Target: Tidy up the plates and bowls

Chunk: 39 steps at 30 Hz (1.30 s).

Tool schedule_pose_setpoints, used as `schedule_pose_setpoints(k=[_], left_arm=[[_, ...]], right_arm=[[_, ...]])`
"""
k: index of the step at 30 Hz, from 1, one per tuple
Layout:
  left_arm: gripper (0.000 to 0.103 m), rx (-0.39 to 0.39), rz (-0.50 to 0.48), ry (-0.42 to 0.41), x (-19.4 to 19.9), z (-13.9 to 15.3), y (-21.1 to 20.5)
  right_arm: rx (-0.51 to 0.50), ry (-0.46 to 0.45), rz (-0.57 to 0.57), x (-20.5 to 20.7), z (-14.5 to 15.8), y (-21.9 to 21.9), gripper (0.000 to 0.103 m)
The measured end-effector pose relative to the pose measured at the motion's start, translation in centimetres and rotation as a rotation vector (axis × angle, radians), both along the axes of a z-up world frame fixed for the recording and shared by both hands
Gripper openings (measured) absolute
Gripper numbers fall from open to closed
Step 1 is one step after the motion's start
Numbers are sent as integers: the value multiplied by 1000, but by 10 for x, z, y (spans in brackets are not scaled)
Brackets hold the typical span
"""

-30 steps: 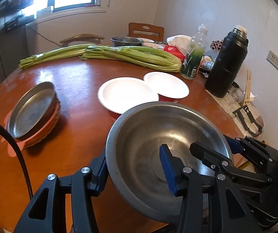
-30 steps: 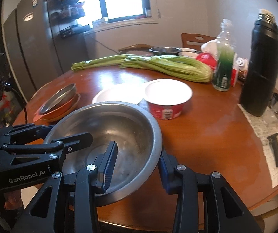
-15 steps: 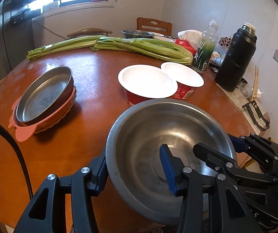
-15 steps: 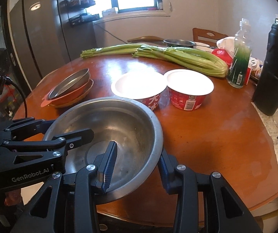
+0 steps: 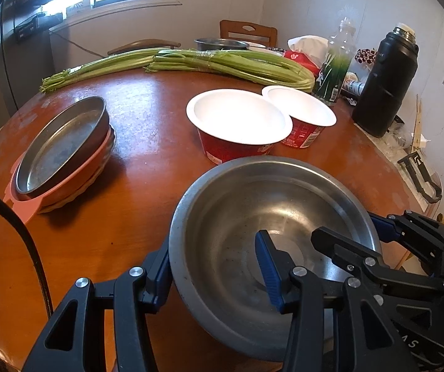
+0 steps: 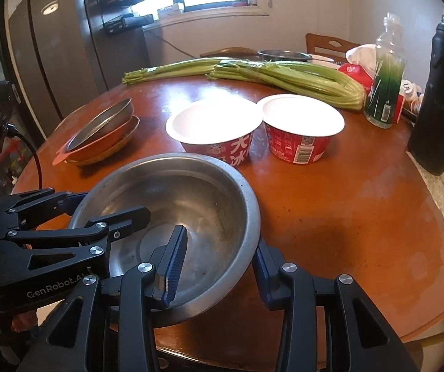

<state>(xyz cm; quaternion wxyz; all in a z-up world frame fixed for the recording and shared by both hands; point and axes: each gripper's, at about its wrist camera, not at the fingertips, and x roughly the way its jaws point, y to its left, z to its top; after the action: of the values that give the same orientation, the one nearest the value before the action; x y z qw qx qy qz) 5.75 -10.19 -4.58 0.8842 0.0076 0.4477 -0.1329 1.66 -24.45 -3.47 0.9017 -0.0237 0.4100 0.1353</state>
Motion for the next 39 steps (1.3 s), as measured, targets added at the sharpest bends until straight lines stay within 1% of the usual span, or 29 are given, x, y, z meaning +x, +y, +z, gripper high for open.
schedule_pose_setpoints(k=[4,10,15,19,22,31,39], left_arm=[[50,6,5,11,2,-3,-3],[50,18,2,6,2,-5,-5],[50,-1,3,6,2,-3,-2],[50,3,7,-9,0,1,2],[50,-8,12,-19,-2,6,6],[50,-21,27,-57,1,24,19],[50,-21,45,-97,24,50,28]], right_arm=[[7,16,-2,3,-4,-2,43],[19,27,-5,4,-8,-4,44],[55,38,-6,6,-8,-7,46],[55,36,-11,6,-6,-8,46],[69,30,-17,7,-3,-11,49],[114,-15,-43,7,14,-22,51],[147,-62,-52,26,40,-23,51]])
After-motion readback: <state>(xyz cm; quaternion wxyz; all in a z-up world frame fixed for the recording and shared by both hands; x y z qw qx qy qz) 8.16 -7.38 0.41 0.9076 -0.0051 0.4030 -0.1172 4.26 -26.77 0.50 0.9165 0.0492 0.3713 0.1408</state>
